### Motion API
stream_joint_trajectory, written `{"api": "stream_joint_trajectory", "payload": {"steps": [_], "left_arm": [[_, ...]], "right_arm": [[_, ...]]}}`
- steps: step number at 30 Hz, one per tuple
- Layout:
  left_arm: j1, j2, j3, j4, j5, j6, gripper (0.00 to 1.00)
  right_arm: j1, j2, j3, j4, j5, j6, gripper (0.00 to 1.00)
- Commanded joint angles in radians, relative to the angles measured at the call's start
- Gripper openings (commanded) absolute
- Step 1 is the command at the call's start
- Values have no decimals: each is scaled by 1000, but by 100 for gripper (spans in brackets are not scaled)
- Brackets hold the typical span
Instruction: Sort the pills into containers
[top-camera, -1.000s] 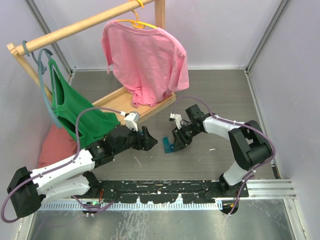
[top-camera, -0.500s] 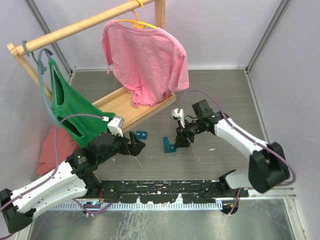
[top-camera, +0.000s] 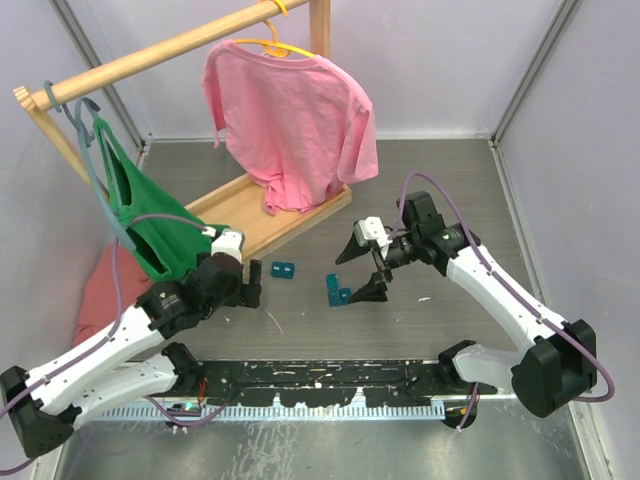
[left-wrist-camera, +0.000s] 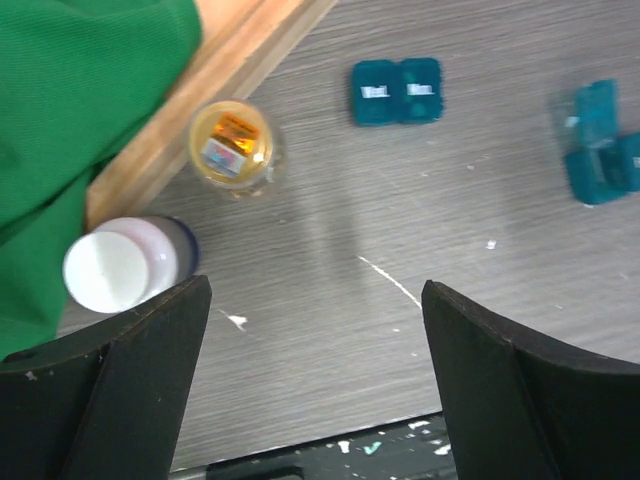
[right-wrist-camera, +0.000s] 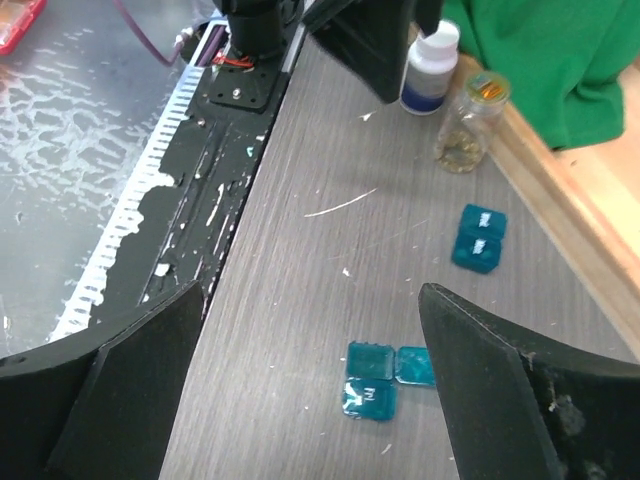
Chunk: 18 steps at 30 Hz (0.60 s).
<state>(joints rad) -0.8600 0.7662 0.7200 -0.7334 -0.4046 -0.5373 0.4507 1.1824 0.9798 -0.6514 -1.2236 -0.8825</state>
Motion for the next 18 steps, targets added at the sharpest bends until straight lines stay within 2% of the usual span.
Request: {"api": "stream_joint_trajectory", "payload": {"steps": [1, 4, 7, 13, 18], "left_arm": [[92, 70, 60, 18, -16, 102, 85], [202, 134, 68, 76, 103, 147, 77], [275, 194, 78, 118, 163, 170, 76], [348, 277, 97, 171, 199, 192, 65], [379, 314, 106, 197, 207, 191, 62]], "right_arm": [[5, -14, -86, 72, -39, 14, 95], [4, -10, -109, 109, -19, 44, 95], [4, 10, -95, 109, 19, 68, 94], [4, 27, -96, 106, 29, 71, 94], [3, 36, -93, 99, 29, 72, 93]]}}
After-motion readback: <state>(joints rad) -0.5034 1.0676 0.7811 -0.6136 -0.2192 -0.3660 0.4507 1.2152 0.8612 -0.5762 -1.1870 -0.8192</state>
